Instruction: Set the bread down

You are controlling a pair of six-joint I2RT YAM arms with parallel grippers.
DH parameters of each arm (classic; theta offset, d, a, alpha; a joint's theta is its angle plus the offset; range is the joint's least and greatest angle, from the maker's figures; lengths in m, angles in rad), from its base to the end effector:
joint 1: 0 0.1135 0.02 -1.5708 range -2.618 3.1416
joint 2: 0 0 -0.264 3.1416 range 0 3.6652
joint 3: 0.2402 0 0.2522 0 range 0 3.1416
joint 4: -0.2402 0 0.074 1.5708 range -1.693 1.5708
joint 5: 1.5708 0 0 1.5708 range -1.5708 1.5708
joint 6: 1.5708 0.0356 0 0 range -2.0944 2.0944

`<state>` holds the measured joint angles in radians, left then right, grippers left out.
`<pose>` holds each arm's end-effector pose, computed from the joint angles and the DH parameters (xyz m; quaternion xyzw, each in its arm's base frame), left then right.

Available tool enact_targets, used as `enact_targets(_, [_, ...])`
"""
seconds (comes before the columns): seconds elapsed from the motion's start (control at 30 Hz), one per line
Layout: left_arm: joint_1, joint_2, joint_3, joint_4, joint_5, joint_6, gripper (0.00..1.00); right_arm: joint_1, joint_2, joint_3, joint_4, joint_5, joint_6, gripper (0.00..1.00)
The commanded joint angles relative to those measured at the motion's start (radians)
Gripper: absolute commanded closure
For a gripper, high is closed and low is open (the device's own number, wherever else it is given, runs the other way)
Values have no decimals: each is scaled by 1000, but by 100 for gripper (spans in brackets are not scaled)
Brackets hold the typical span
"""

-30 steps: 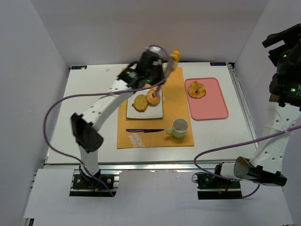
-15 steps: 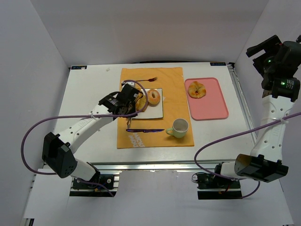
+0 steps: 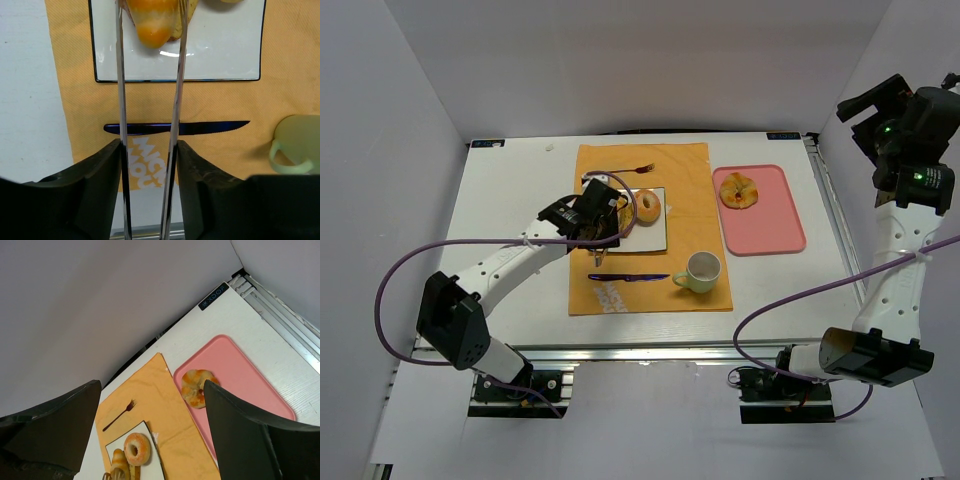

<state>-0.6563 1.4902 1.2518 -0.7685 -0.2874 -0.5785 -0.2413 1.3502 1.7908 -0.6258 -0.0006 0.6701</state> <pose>0.2508 -0.1804 0.2857 -0.0028 0.9514 -0.0473 0.3042 0.2582 -0.0635 0.5097 0.3385 0.6910 0.1361 0.6240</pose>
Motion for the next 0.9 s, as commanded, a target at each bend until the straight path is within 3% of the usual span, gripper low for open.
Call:
enact_targets(0.0, [3,-54,21,14,4,-14,42,4,0,2,41,-6,-17,11])
enact_targets(0.73, [14,-97,274,-179,-205,-4,38,5,-23,-19,47,-6,-12,11])
enact_targets(0.87, [165,-58,319,-123,-107,67,38,5,-8,-18,51,-30,-15,11])
